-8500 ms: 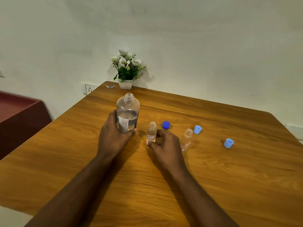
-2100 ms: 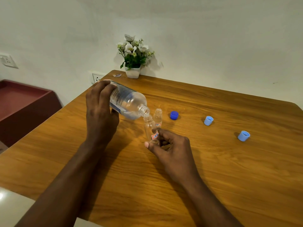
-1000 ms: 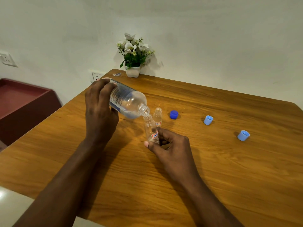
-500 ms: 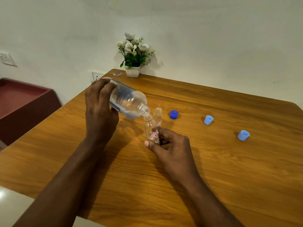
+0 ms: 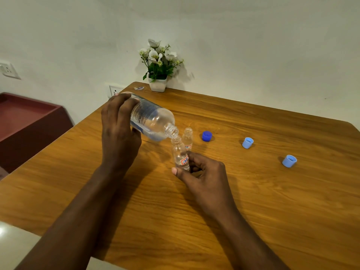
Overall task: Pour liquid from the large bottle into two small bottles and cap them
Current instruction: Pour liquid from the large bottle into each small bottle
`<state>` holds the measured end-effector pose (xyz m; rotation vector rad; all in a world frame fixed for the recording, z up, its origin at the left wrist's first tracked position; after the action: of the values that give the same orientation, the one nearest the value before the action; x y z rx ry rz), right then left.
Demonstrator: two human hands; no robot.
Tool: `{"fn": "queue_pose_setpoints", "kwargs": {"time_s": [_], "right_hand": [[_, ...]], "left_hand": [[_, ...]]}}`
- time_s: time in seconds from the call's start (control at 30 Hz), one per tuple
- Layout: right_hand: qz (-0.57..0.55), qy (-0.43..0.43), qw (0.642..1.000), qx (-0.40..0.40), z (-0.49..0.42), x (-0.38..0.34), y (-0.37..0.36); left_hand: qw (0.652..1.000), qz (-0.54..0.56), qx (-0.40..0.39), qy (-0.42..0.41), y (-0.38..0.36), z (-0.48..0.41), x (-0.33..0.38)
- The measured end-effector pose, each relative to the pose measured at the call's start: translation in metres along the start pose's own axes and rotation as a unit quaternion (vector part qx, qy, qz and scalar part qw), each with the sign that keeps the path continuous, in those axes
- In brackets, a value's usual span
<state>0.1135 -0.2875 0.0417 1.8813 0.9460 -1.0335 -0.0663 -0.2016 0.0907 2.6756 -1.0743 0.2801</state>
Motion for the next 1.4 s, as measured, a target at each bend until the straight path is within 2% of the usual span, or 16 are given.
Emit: {"fn": "queue_pose_setpoints", "kwargs": {"time_s": [1.4], "right_hand": [[0.012, -0.007, 1.0, -0.004, -0.0005, 0.0034, -0.0011]], "left_hand": [[1.0, 0.005, -0.006, -0.002, -0.0016, 0.0013, -0.0009]]}}
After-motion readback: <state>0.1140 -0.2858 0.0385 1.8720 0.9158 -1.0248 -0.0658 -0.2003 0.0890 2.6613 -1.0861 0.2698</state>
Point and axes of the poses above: each hand's wrist, its own z-axis away from the middle knuckle, its own y-axis out of the back of the hand, x = y × z, the point moved 7 cm from there along -z, towards the middle knuckle, and after that the axes turned 11 degrees about x, right-handed, at the moved point
